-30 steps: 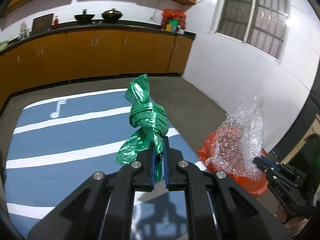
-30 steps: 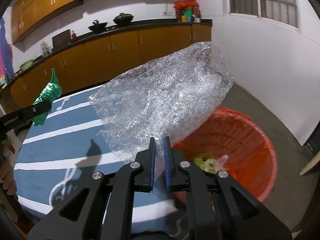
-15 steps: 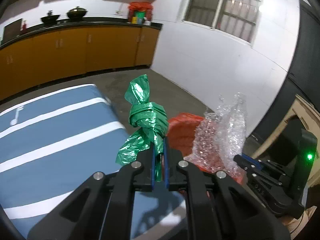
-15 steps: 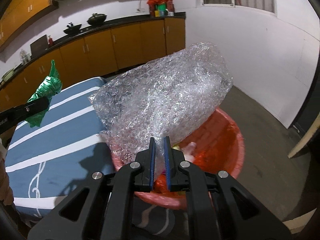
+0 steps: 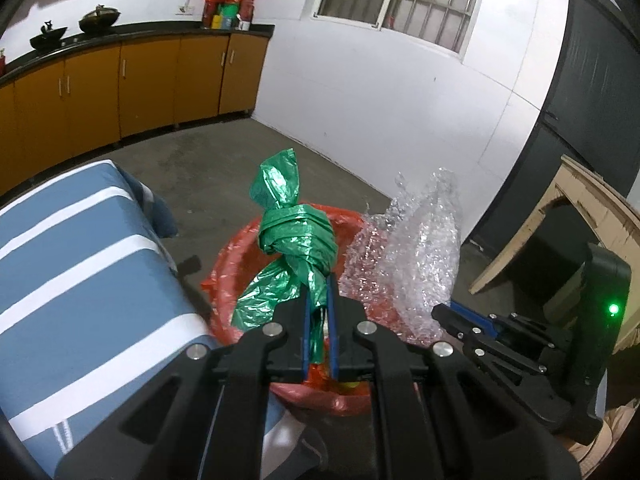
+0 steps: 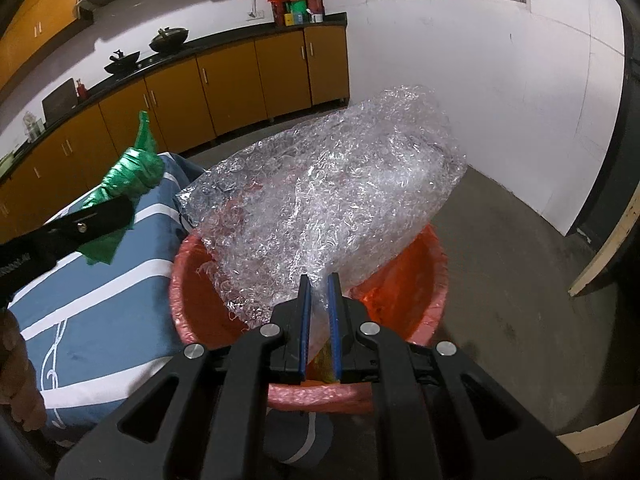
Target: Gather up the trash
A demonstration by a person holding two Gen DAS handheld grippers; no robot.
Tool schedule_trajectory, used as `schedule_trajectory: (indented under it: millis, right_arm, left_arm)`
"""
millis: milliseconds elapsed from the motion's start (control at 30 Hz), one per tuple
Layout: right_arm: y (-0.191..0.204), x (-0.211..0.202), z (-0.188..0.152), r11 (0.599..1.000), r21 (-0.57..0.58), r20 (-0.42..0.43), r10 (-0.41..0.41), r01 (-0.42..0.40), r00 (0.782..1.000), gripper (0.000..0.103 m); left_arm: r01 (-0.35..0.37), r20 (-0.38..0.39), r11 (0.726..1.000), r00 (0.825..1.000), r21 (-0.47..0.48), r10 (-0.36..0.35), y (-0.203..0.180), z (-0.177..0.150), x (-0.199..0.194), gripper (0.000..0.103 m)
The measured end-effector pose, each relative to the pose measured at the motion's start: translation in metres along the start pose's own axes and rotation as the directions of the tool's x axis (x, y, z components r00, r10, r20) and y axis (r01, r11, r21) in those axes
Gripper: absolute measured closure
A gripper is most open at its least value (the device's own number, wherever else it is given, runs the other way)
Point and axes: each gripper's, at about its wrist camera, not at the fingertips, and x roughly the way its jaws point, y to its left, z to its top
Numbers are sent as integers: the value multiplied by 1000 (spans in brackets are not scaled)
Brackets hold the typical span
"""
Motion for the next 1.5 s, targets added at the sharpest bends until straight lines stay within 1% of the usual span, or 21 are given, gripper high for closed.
schedule_trajectory:
  millis: [233,300,400,467,567,700,767,800,833,867,900,933,967,1033,1100,1233,1300,1367,1500]
  right_arm:
    - [-2,9,1,1000,-9,-8,9,-9,1000,93]
    - [-3,12,-1,1000,-3,-15,12,-12,1000,90]
    - [-7,13,-4,1000,4,-23,12,-12,1000,81]
    - [-7,12,-5,1000,6,-23,9,-9,1000,72]
    - [-9,8,-7,1000,9,-21,-6,6,1000,67]
    - [-14,-3,-9,999,30,4,-22,21,1000,60]
    - [-14,-10,-10,999,33,23,-31,30,999,50]
    - [-13,-17,-9,999,34,42,-38,36,998,47]
    - [-13,-21,-9,999,33,54,-40,38,998,42]
    - [-10,-28,-9,999,33,71,-42,39,997,37]
    - [-8,-33,-8,999,34,87,-42,39,995,34]
    - [-6,-39,-8,999,37,102,-41,37,994,28]
    - [-3,-46,-7,999,40,121,-38,33,992,23]
    - [3,-55,-7,999,45,150,-36,29,988,18]
    - [9,-65,-6,998,51,179,-33,24,983,14]
    - [24,-82,-7,998,59,234,-36,23,972,7]
    - [31,-88,-8,998,51,255,-39,27,966,5]
    - [40,-94,-10,999,35,274,-44,36,961,4]
    - [56,-105,-14,998,2,299,-61,63,952,3]
  left_arm:
    - [18,-50,1000,999,1,-18,-11,-1,28,93]
    - [16,-58,1000,998,0,-16,-13,-2,34,91]
    - [8,-70,1000,998,-6,-9,-13,-5,39,84]
    - [-2,-73,1000,997,-12,1,-10,-8,41,81]
    - [-24,-70,999,997,-28,22,-2,-11,37,77]
    - [-68,-38,996,997,-57,65,10,-13,20,63]
    - [-96,-13,993,995,-71,96,17,-16,5,57]
    - [-107,-4,991,994,-75,107,19,-17,-1,52]
    - [-124,13,989,992,-79,125,21,-19,-11,50]
    - [-138,31,987,989,-82,141,23,-20,-20,45]
    - [-159,56,984,985,-86,164,25,-23,-33,40]
    - [-173,76,981,981,-87,180,26,-25,-43,35]
    - [-186,94,979,976,-89,194,27,-27,-53,33]
    - [-216,131,972,965,-92,227,28,-31,-73,24]
    - [-243,167,965,952,-99,257,29,-35,-93,18]
    - [-313,234,944,914,-110,330,32,-49,-135,8]
    - [-356,260,928,891,-114,373,32,-57,-152,4]
    - [-391,276,913,870,-120,409,32,-64,-168,4]
    - [-436,289,889,841,-139,458,30,-77,-192,4]
